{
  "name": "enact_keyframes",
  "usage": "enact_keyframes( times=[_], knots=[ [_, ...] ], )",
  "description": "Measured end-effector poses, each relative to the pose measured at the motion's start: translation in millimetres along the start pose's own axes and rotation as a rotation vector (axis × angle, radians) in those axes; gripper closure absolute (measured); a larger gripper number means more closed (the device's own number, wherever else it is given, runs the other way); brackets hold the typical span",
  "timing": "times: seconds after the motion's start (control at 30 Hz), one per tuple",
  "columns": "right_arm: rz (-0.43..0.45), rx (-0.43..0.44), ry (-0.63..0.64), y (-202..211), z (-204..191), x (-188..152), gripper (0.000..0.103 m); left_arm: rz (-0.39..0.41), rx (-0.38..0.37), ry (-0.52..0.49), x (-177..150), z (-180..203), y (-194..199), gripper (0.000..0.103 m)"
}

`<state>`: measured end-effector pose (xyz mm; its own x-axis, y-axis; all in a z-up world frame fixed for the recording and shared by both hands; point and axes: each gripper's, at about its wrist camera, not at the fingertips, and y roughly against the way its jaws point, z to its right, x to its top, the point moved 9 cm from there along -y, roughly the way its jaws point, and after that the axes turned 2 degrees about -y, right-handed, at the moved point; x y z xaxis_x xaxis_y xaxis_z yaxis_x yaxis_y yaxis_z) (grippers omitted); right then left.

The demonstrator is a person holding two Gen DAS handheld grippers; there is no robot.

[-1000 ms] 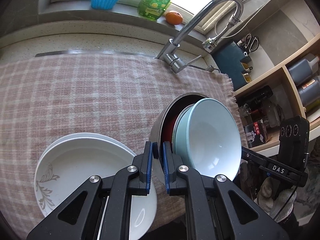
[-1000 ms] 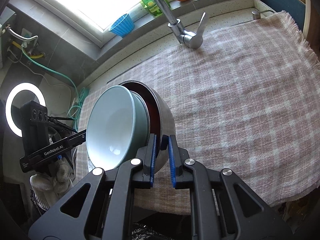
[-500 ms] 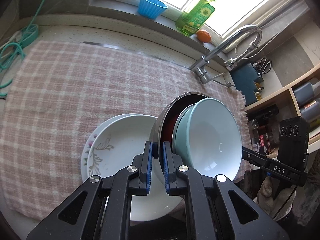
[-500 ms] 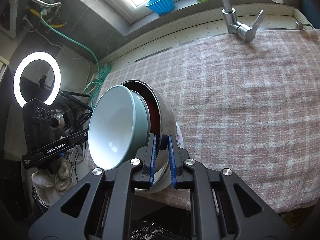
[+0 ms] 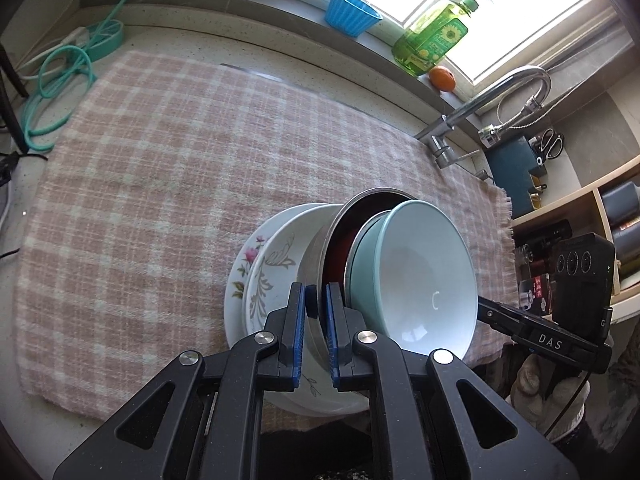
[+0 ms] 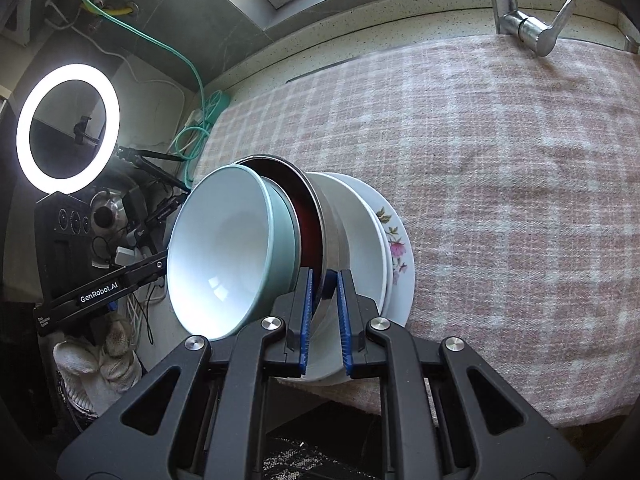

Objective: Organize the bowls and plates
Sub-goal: 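Carry the nested bowls onto the white plate stack with the right gripper, then open the right gripper and release the bowls on the plates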

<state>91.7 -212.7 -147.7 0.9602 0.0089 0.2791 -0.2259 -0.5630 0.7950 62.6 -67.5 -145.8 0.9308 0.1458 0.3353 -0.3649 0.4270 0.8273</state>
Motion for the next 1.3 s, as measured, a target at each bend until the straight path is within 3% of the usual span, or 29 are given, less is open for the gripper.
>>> enact_keyframes(
  times=[0.6,0.93,1.3],
  knots=[
    [-0.008,0.0,0.001,-4,-1,1,0.089,-0.011,-0.016,0.023,-3,-8,-1,0.095],
    [0.004,-0.009,0.013,-1,0,2,0.089,0.024,0.018,-0.001,2,-10,8,0.094],
    [0.08,-0.042,0.047,29,3,1,0.088,0.106,0.065,-0.025,4,-7,36,0.093]
  ],
)
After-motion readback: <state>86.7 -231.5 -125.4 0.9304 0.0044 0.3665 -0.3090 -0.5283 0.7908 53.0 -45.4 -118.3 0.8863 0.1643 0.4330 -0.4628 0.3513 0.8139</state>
